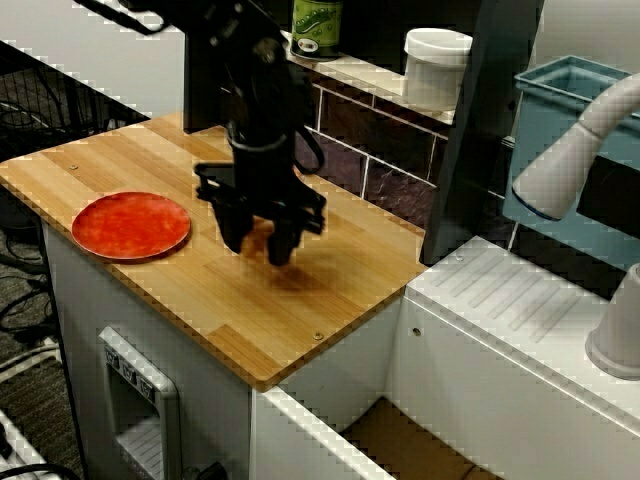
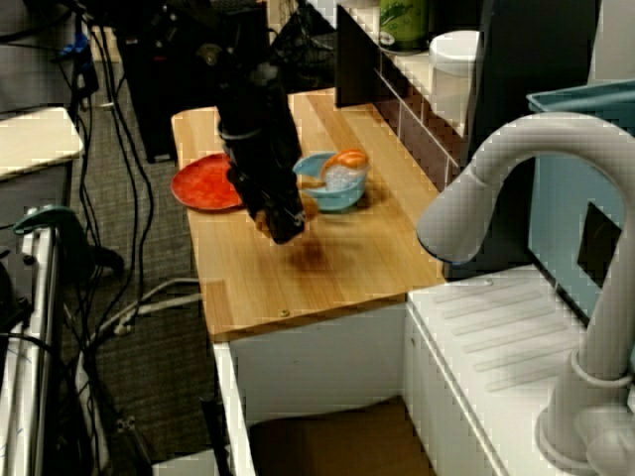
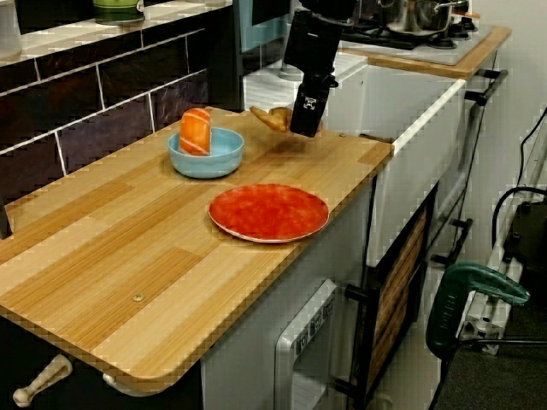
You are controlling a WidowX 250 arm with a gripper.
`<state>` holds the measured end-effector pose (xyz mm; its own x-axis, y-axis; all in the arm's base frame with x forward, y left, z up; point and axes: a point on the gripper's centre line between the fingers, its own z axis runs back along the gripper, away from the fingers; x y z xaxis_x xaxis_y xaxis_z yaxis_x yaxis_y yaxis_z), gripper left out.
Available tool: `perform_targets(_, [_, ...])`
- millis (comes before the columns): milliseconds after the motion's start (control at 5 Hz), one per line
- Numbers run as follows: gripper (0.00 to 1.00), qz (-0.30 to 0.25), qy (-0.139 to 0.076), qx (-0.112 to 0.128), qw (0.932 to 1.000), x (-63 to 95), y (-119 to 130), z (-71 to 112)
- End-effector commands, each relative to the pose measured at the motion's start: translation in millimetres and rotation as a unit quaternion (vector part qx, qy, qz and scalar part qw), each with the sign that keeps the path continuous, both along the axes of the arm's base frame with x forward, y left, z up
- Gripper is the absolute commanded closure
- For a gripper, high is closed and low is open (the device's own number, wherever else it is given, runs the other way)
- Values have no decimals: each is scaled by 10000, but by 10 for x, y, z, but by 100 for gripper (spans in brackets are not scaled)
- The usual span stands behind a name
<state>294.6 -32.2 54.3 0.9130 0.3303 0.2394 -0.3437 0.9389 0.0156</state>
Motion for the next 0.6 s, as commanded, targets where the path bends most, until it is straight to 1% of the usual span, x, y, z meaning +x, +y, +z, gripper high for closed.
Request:
perform_targets(0, [100, -238, 28, 0, 9997, -2, -121, -124])
perform_targets(200, [100, -157, 171, -107, 9997, 2, -54, -161])
perform_targets(400, [0, -29, 263, -119, 9996, 7, 9, -157])
